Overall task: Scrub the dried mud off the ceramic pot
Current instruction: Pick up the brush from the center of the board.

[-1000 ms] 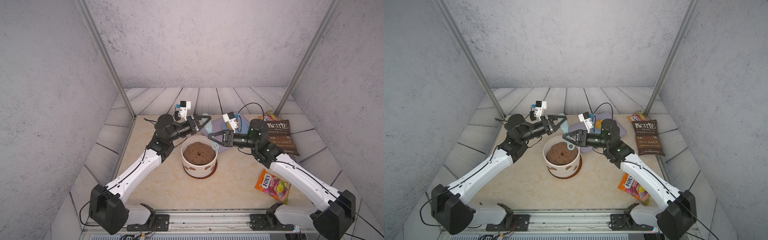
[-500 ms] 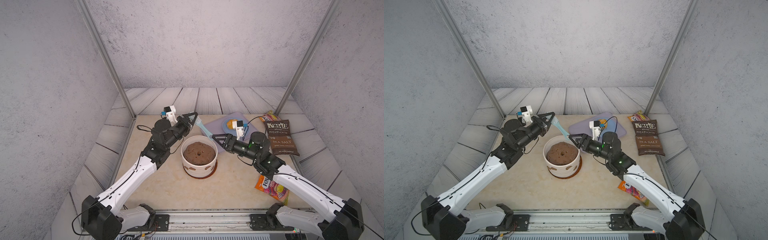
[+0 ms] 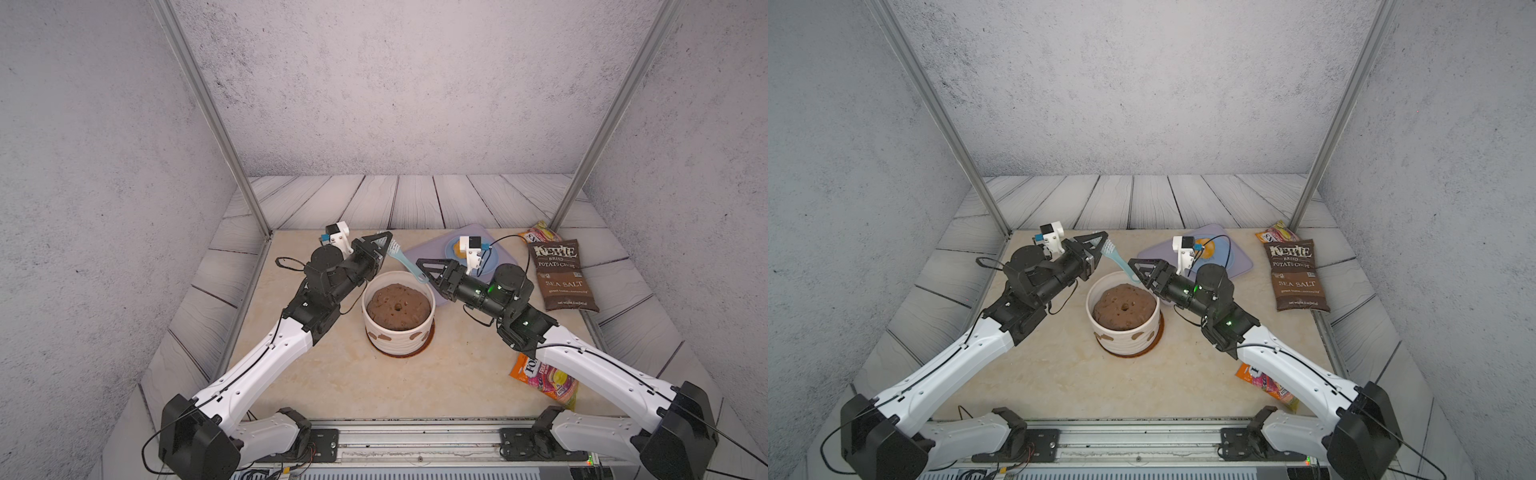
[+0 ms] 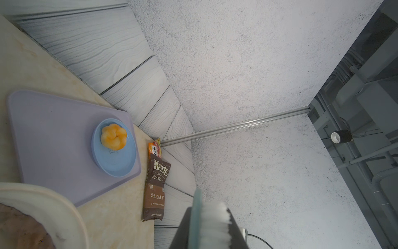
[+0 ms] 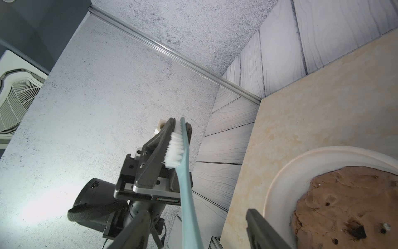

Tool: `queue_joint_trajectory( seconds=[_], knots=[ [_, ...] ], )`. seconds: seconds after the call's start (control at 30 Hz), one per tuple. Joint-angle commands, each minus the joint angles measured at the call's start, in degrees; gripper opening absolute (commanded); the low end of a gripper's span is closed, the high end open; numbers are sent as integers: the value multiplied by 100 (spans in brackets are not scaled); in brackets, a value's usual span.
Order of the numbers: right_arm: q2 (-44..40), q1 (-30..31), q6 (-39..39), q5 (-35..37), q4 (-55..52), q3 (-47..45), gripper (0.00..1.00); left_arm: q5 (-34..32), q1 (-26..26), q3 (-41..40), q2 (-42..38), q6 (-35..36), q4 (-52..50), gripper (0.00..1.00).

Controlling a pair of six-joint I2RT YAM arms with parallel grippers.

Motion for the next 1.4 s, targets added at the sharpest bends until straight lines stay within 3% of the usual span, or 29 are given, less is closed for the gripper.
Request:
queue_joint_trajectory(
  seconds=[0.0, 0.1, 0.17, 0.27, 0.43, 0.57, 0.73, 0.87, 0.97, 1.07, 1.37],
  knots=[
    [73, 30, -106, -266, 141, 115, 72, 88, -38, -32, -179, -37, 173, 12],
    [117, 35, -190, -370, 37, 238, 70, 117, -38, -29, -224, -41, 53, 12],
    [-2, 36, -757, -283, -652, 425, 70, 142, -38, 126, -252, 21, -370, 12],
    [-211, 33, -2104, -106, -1842, 802, 72, 78, -38, 380, -326, 112, -1204, 12],
    [-487, 36, -5105, 84, -3473, 1344, 72, -185, -29, 717, -395, 44, -2386, 13],
    [-732, 48, -7057, 244, -3883, 1327, 72, -252, -29, 953, -358, -162, -2831, 17],
    [-948, 297, -8589, 578, -3514, 1068, 72, -272, -20, 1349, -204, -447, -3449, 19],
    [-792, 887, -9713, 1322, -3543, 1129, 73, -189, -11, 1608, -37, -755, -3933, 19],
    [-637, 1399, -10410, 1980, -3185, 1022, 74, -129, -11, 1855, 73, -916, -4339, 20],
    [-397, 1533, -10753, 2268, -2822, 1065, 71, -69, -11, 2079, 173, -1044, -4744, 20],
    [117, 1539, -11000, 2213, -2204, 1210, 42, 264, -11, 2389, 349, -1306, -5380, 20]
  ],
)
